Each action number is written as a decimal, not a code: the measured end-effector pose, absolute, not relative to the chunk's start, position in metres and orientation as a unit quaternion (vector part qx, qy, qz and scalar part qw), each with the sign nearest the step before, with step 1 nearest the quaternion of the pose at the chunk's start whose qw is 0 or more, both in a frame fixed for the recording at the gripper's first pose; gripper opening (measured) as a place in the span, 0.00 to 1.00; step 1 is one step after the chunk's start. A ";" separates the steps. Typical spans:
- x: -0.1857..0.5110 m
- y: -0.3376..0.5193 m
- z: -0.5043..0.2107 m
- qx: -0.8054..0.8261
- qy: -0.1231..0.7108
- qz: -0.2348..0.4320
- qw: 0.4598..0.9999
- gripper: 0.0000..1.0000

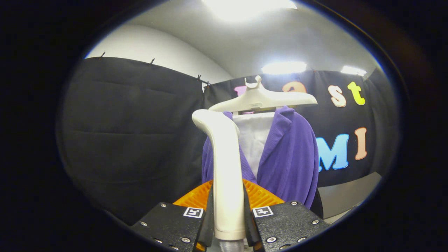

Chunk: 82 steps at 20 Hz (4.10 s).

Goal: Iron the clothes twice with a garment steamer, once on the left side and once on the right side.

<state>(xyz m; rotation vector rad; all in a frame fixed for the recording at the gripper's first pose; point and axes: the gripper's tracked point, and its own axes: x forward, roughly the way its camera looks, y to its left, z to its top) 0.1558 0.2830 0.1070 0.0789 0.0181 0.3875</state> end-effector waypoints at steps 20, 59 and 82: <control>0.182 0.314 -0.001 -0.007 0.052 0.098 0.994 0.37; 0.105 0.307 -0.221 -0.087 0.260 0.128 0.953 0.37; -0.020 0.115 -0.151 0.015 0.231 0.054 0.971 0.37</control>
